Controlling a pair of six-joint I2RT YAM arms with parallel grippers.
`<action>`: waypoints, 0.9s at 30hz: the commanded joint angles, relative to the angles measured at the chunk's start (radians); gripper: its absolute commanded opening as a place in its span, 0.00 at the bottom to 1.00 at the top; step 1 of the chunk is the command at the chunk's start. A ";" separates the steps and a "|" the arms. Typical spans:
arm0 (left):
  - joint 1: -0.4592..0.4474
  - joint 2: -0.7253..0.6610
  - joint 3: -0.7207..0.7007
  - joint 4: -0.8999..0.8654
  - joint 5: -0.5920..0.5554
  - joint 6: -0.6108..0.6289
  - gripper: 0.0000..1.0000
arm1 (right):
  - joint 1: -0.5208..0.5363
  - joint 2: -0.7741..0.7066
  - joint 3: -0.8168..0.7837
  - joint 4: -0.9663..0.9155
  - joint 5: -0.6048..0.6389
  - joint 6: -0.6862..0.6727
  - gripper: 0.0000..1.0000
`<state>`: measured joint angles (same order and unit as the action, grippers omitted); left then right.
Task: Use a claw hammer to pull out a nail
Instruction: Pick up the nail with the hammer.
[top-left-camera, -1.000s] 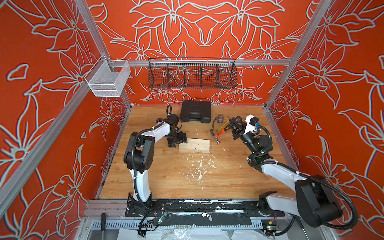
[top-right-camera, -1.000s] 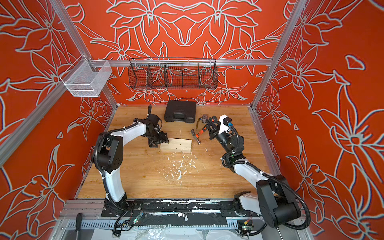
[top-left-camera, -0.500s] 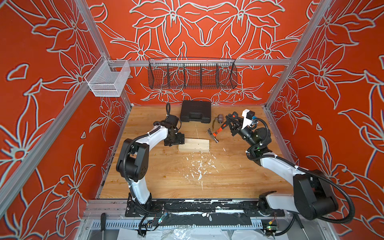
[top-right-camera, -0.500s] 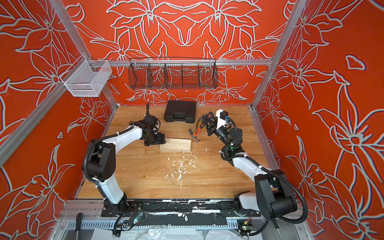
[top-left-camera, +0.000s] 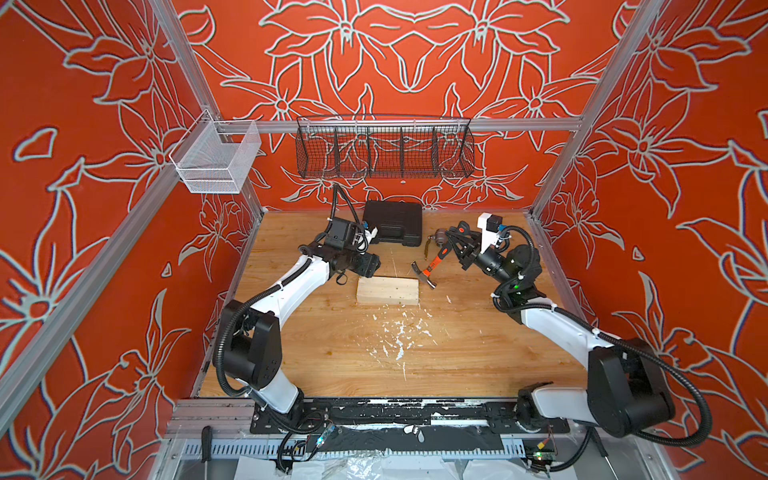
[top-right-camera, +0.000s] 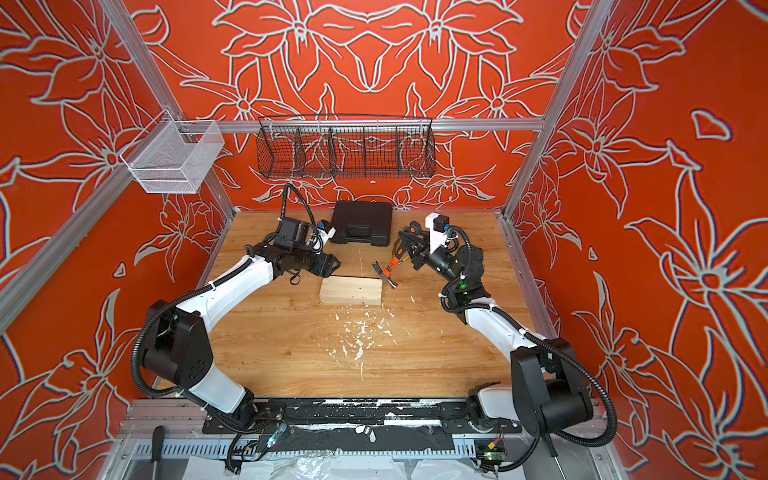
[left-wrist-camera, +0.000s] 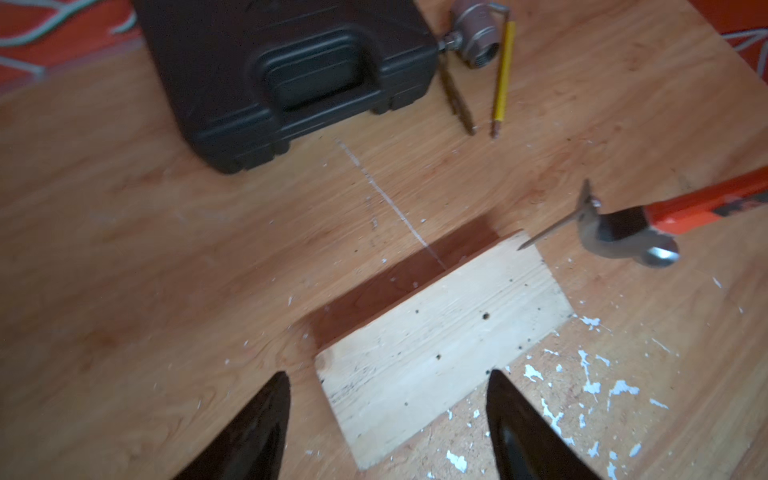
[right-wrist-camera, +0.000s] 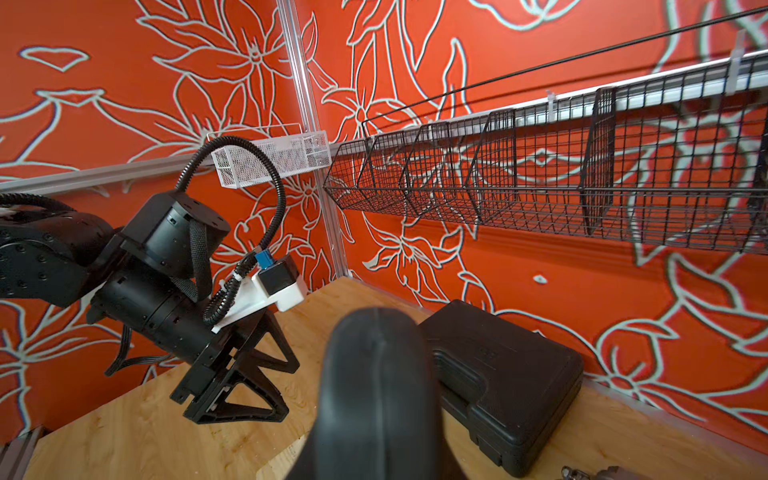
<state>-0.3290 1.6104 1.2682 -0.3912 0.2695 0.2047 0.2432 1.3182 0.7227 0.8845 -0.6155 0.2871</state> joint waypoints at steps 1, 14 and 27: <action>-0.026 0.012 -0.008 0.096 0.149 0.195 0.68 | -0.006 -0.051 0.069 0.020 -0.042 -0.015 0.00; -0.065 0.118 -0.003 0.127 0.355 0.359 0.59 | -0.006 -0.062 0.095 0.000 -0.045 -0.016 0.00; -0.069 0.251 0.054 0.224 0.390 0.364 0.52 | -0.006 -0.047 0.118 0.024 -0.066 0.043 0.00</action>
<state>-0.3939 1.8442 1.2980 -0.2180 0.6304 0.5587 0.2417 1.2869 0.7799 0.8127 -0.6590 0.2932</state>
